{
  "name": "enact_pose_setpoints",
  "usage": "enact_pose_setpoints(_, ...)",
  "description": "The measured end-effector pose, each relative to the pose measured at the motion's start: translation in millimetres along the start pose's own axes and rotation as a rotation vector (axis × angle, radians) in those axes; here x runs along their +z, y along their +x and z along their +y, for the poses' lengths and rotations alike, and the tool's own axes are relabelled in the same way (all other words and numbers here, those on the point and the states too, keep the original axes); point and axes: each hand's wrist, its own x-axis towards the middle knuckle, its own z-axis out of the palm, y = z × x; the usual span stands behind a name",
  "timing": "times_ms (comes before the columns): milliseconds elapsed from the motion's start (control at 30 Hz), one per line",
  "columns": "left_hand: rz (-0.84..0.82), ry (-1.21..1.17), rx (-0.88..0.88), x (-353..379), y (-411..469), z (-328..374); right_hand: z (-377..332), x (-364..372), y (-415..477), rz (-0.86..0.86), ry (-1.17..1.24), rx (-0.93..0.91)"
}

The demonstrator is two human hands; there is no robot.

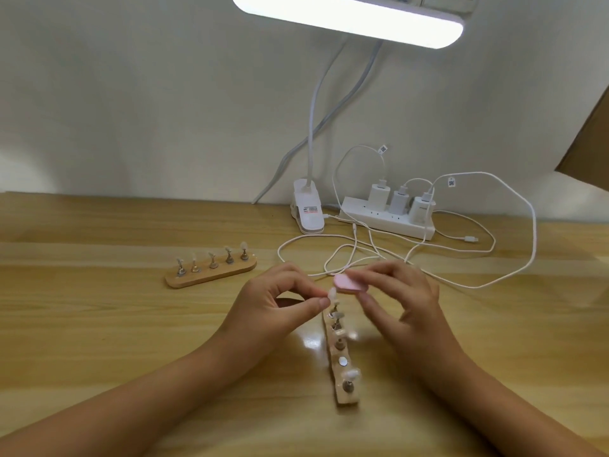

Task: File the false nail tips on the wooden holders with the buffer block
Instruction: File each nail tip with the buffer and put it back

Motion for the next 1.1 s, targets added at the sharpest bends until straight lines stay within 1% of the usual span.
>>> enact_pose_setpoints(33, 0.005, -0.005, -0.002, -0.6, -0.2, -0.4, 4.6, -2.2, 3.0, 0.014, 0.015, 0.061)
enact_pose_setpoints(67, 0.005, -0.009, -0.003, -0.9, -0.3, -0.7, 6.9, -5.3, 4.6, 0.041, 0.040, 0.082)
enact_pose_setpoints(100, 0.001, -0.010, -0.002, -0.6, -0.5, -1.0, 5.7, -7.1, 4.7, 0.080, 0.057, 0.041)
enact_pose_setpoints(133, -0.006, -0.008, -0.002, -0.1, -0.3, -1.3, 1.9, -6.4, 2.8, 0.105, 0.059, -0.038)
enact_pose_setpoints(200, -0.013, -0.005, -0.004, 0.0, 0.7, -3.0, -3.1, 0.1, -1.5, 0.059, 0.026, -0.167)
enact_pose_setpoints(233, -0.009, -0.005, -0.009, -0.3, 0.9, -3.8, -1.1, 3.4, -1.0, 0.020, -0.012, -0.149)
enact_pose_setpoints(300, -0.002, -0.019, -0.022, -1.8, 0.4, -3.3, 9.3, 3.5, 3.5, -0.012, -0.053, 0.003)
enact_pose_setpoints(367, -0.029, -0.034, -0.023, -2.2, -1.1, -1.6, 18.7, -2.1, 6.5, -0.010, -0.004, 0.123)
enact_pose_setpoints(500, -0.153, -0.045, -0.038, 0.5, -4.3, 0.9, 23.5, -7.8, 2.9, 0.039, 0.139, 0.140)
enact_pose_setpoints(633, -0.179, -0.025, 0.036, 1.6, -9.6, 4.4, 28.4, -6.2, 4.1, 0.011, 0.174, 0.185)
enact_pose_setpoints(767, -0.193, 0.158, 0.132, 4.3, -16.9, 8.0, 31.7, -7.6, 6.7, -0.003, 0.230, 0.241)
enact_pose_setpoints(933, -0.209, 0.223, 0.117, 3.2, -19.3, 4.1, 34.0, -7.2, 7.6, -0.031, 0.287, 0.284)
enact_pose_setpoints(1033, -0.277, 0.363, 0.202, 5.9, -20.9, 1.1, 34.8, -6.4, 8.3, -0.035, 0.314, 0.302)
enact_pose_setpoints(1100, -0.293, 0.418, 0.253, 8.5, -21.0, -0.5, 35.5, -5.8, 8.3, -0.036, 0.332, 0.309)
